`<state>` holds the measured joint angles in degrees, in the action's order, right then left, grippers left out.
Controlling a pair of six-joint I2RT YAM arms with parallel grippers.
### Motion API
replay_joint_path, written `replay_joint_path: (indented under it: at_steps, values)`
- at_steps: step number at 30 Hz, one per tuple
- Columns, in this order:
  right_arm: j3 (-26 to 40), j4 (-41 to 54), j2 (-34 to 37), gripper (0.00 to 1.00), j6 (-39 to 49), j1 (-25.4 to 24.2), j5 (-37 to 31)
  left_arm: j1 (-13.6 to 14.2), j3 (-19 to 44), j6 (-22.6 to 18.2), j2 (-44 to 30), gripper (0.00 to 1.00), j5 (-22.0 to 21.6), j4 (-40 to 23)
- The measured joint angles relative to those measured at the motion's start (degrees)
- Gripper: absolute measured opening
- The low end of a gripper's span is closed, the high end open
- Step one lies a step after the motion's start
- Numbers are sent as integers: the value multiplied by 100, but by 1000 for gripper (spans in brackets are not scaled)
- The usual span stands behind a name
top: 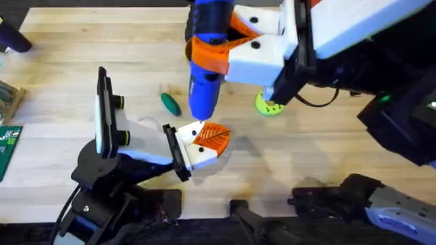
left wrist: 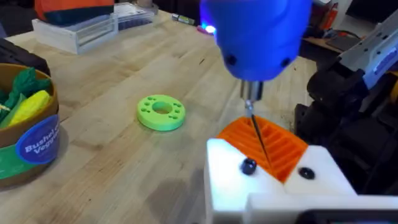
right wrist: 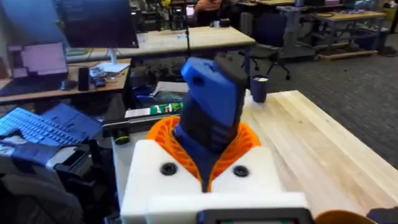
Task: Pick up the gripper from the table and insert it into the empty holder that is missing its gripper. Then pick up a screw, insert it into the mounting hole, and use the screwdriver to tighten it. Finally, clean up the table by picking up the vegetable and placing it into the bucket.
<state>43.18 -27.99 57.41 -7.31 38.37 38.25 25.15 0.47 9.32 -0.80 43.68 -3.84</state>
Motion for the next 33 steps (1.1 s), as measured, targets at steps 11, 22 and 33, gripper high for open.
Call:
replay_joint_path:
  at_steps: [11, 22, 33]
  values:
    - [0, -52, 213, 29, 0, 365, 173, 0, 0, 0, 0, 4, 0, 0]
    - [-2, -317, 356, 29, 145, 435, 169, 0, 0, 0, 0, 4, 0, 0]
    - [-2, -308, 356, 29, 266, 435, 171, 0, 0, 1, 0, 4, 0, 0]
